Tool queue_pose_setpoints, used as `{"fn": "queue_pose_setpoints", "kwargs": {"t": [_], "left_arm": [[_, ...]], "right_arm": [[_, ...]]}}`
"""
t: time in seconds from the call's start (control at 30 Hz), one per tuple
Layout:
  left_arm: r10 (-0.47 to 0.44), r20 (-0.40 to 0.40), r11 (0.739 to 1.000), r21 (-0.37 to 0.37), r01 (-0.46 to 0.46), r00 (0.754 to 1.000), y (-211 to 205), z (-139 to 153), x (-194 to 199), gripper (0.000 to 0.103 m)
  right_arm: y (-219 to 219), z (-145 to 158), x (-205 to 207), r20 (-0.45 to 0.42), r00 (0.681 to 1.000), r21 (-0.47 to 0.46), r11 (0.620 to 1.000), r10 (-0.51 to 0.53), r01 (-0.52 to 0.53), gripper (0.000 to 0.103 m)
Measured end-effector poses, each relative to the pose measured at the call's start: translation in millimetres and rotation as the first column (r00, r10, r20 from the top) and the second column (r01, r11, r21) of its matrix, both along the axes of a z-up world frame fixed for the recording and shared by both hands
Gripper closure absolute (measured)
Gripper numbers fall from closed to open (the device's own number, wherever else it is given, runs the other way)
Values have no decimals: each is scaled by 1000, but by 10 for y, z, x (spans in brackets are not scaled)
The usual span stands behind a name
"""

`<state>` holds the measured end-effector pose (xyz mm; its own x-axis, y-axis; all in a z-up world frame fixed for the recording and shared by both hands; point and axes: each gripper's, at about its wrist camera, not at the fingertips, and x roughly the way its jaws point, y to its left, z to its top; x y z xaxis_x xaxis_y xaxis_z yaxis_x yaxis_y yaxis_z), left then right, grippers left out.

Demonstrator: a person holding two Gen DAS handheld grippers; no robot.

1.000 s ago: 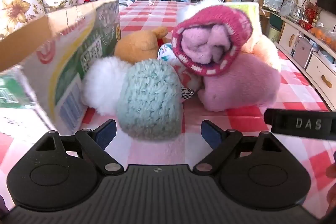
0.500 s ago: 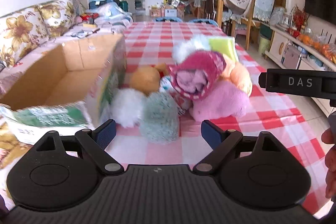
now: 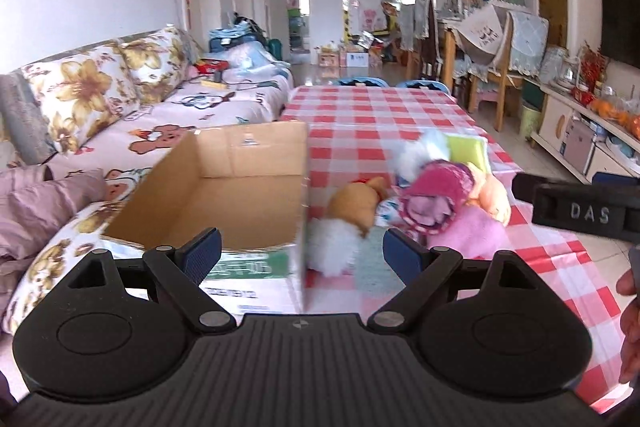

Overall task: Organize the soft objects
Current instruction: 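Move both tools over the pile of soft items beside the cardboard box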

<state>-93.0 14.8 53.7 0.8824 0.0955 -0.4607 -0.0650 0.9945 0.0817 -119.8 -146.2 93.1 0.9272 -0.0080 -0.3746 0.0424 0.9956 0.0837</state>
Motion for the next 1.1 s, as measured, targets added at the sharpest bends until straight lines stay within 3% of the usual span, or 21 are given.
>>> {"fn": "queue_pose_setpoints", "kwargs": {"t": [0.3,0.6,0.93,1.1], "left_arm": [[83,44,996,9,-84,996,-22,119,-74,0],[137,83,991,0,-137,987,-244,-18,-225,0],[114,86,993,-32,-111,990,-181,-44,-226,0],[46,68,998,-49,-43,997,-170,-90,-119,0]], "right_arm": [[322,57,-179,51,994,-54,994,99,-96,1],[477,45,-276,76,986,-97,985,152,-144,1],[404,-60,-281,75,982,-135,978,171,-160,1],[164,-130,-181,30,993,-68,992,112,-110,1]]}}
